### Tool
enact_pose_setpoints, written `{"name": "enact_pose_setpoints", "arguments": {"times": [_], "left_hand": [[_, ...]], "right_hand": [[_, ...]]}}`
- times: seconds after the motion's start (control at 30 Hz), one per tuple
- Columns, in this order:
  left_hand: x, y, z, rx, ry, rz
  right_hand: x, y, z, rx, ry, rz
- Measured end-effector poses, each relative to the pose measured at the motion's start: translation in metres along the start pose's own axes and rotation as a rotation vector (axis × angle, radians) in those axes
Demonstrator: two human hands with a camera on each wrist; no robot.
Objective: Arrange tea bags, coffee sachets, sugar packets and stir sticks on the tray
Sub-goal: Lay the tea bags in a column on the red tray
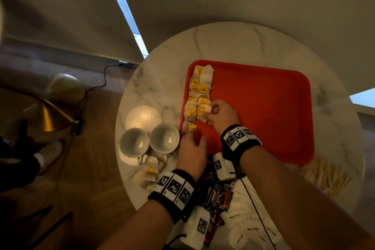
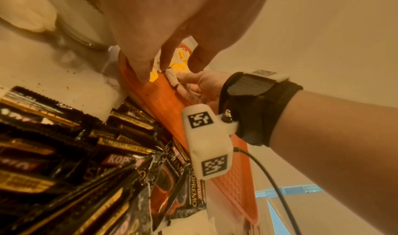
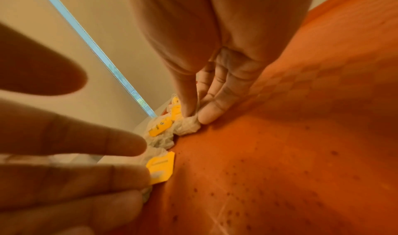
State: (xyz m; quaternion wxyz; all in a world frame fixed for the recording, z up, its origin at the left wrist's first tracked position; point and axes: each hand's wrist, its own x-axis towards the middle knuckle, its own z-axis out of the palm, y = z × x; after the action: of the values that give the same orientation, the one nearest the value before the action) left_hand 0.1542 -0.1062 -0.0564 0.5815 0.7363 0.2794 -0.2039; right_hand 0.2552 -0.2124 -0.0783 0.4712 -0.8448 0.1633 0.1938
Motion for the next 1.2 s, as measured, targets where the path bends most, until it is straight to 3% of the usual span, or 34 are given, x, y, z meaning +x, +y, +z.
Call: {"name": "enact_pose_setpoints", "arguments": {"times": [0.13, 0.33, 0.6, 0.83, 0.97, 1.2], "left_hand": [[0.002, 0.003, 0.0, -0.006, 0.007, -0.004], [0.008, -0.001, -0.001, -0.046, 0.01, -0.013], [0.011, -0.005, 0.001, -0.072, 0.007, 0.0], [0.013, -0.004, 0.001, -0.032, 0.029, -0.011], [-0.008, 0.011, -0.011, 0.057, -0.036, 0.064], [-0.067, 0.0, -0.06, 0.338, -0.224, 0.187]], "right_hand": [[0.005, 0.002, 0.0, -0.045, 0.039, -0.031], [0.006, 0.002, 0.002, -0.003, -0.119, 0.04], [0.007, 0.005, 0.004, -0.028, 0.066, 0.039], [0.002, -0.002, -0.001, -0.028, 0.057, 0.049], [-0.019, -0.002, -0.019, -0.123, 0.091, 0.024], [-0.105, 0.005, -0.012, -0.159, -0.146, -0.042]]}}
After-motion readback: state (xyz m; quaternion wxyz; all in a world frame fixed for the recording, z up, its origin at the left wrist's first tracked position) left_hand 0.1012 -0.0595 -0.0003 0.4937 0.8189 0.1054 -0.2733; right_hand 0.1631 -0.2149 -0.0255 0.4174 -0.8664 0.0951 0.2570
